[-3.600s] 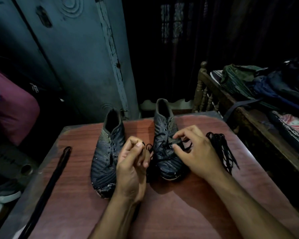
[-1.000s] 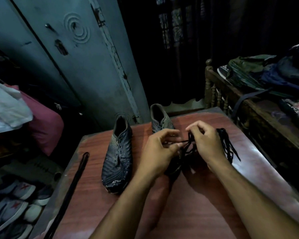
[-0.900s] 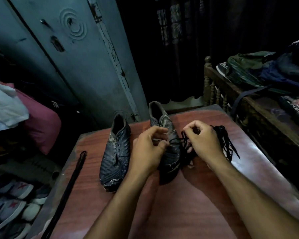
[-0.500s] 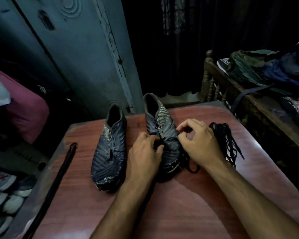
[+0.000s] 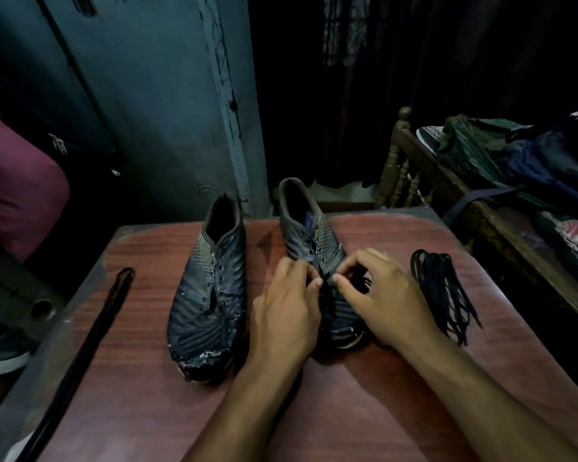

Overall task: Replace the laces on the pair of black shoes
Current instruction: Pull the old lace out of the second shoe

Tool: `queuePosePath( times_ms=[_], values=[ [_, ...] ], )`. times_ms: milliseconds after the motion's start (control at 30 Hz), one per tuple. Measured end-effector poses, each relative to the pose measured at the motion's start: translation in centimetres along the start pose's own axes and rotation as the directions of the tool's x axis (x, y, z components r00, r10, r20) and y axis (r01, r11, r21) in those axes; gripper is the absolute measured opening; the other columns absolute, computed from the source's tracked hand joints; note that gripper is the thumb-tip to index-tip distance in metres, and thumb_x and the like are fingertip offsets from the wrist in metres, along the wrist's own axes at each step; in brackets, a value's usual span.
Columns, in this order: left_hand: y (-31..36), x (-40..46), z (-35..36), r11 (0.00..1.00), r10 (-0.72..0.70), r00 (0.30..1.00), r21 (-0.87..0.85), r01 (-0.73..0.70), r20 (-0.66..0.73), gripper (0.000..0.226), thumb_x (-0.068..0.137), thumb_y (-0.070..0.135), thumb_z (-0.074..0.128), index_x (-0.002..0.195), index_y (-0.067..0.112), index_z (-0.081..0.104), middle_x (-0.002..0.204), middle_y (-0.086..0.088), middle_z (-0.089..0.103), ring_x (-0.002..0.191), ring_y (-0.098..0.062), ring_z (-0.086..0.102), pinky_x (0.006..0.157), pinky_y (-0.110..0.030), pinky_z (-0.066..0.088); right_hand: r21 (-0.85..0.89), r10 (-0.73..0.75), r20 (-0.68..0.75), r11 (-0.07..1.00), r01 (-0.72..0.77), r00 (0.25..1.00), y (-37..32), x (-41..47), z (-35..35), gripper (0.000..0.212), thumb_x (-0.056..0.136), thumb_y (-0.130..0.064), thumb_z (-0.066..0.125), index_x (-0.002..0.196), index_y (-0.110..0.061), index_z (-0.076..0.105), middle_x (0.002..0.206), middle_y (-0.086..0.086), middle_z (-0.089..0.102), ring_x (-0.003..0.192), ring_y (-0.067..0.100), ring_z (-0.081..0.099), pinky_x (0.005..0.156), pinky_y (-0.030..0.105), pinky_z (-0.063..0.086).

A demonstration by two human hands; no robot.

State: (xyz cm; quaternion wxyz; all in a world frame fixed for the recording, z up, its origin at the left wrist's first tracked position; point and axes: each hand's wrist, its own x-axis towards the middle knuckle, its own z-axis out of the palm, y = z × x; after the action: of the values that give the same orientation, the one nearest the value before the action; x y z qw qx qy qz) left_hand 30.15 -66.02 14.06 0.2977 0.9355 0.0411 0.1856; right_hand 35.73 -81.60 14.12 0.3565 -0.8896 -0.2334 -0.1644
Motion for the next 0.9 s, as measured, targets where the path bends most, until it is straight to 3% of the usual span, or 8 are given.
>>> queuePosePath(
  times_ms=[100,233,400,500,600,733,900],
  values=[
    [-0.1,-0.2,-0.5,0.998,-0.008,1.0,-0.058,0.007,-0.019,0.013,0.103,0.039,0.048,0.103,0.028,0.055,0.107,0.012,0.049,0.098,-0.015,0.057,0.076,-0.04,0.047,-0.155,-0.101,0.157,0.98,0.126,0.982,-0.3,1.4,-0.6,0.026,0.09,-0.037,0.068,0.114,-0.035,0.061,0.083,-0.017,0.053,0.088,0.011,0.056,0.08,0.039,0.045],
    [0.2,-0.1,-0.7,0.995,-0.001,1.0,-0.103,0.0,-0.007,0.011,0.103,0.039,0.047,0.106,0.031,0.053,0.107,0.016,0.045,0.1,-0.009,0.054,0.074,-0.035,0.042,-0.262,-0.253,0.209,0.916,0.303,0.945,-0.3,2.4,-0.8,0.025,0.092,-0.042,0.049,0.109,-0.034,0.065,0.089,-0.015,0.052,0.087,0.014,0.054,0.075,0.033,0.035],
    [0.0,-0.2,-0.6,0.99,-0.005,1.0,-0.139,0.001,-0.031,0.008,0.101,0.041,0.048,0.101,0.034,0.05,0.104,0.017,0.05,0.094,-0.006,0.054,0.077,-0.037,0.046,-0.225,-0.29,0.115,0.924,0.309,0.95,0.5,1.4,-0.2,0.017,0.095,-0.039,0.05,0.102,-0.031,0.063,0.093,-0.014,0.053,0.086,0.013,0.051,0.074,0.034,0.04],
    [-0.2,-0.1,-0.3,0.99,-0.057,0.993,-0.134,0.043,-0.101,0.004,0.095,0.036,0.059,0.096,0.033,0.057,0.099,0.017,0.058,0.084,-0.006,0.058,0.076,-0.036,0.048,-0.154,-0.284,0.083,0.943,0.294,0.955,0.1,1.3,-0.2,0.013,0.096,-0.036,0.05,0.1,-0.028,0.059,0.094,-0.015,0.057,0.088,0.013,0.053,0.078,0.037,0.04],
    [0.1,-0.1,-0.3,0.994,-0.063,0.995,-0.091,0.055,-0.078,0.015,0.091,0.035,0.064,0.105,0.036,0.06,0.1,0.016,0.059,0.08,-0.005,0.062,0.075,-0.036,0.052,-0.082,-0.313,0.078,0.944,0.319,0.947,-0.3,1.2,-0.5,0.01,0.094,-0.032,0.054,0.097,-0.024,0.059,0.093,-0.014,0.059,0.088,0.013,0.055,0.08,0.039,0.044],
    [0.6,-0.3,-0.5,0.999,-0.026,0.999,-0.02,0.026,-0.027,0.025,0.093,0.042,0.06,0.118,0.043,0.055,0.106,0.017,0.053,0.09,-0.006,0.062,0.074,-0.035,0.052,-0.03,-0.372,0.092,0.926,0.376,0.924,-0.6,1.0,-0.9,0.01,0.092,-0.028,0.059,0.096,-0.019,0.063,0.094,-0.011,0.06,0.087,0.013,0.054,0.079,0.039,0.048],
    [0.6,-0.4,-0.3,0.999,-0.048,0.999,0.017,0.049,-0.017,0.026,0.091,0.044,0.059,0.117,0.039,0.057,0.112,0.018,0.052,0.096,-0.013,0.063,0.075,-0.036,0.051,-0.047,-0.441,0.115,0.893,0.448,0.89,-1.1,0.8,-1.1,0.01,0.091,-0.025,0.062,0.097,-0.018,0.066,0.094,-0.008,0.061,0.088,0.014,0.056,0.077,0.039,0.047]
  ],
)
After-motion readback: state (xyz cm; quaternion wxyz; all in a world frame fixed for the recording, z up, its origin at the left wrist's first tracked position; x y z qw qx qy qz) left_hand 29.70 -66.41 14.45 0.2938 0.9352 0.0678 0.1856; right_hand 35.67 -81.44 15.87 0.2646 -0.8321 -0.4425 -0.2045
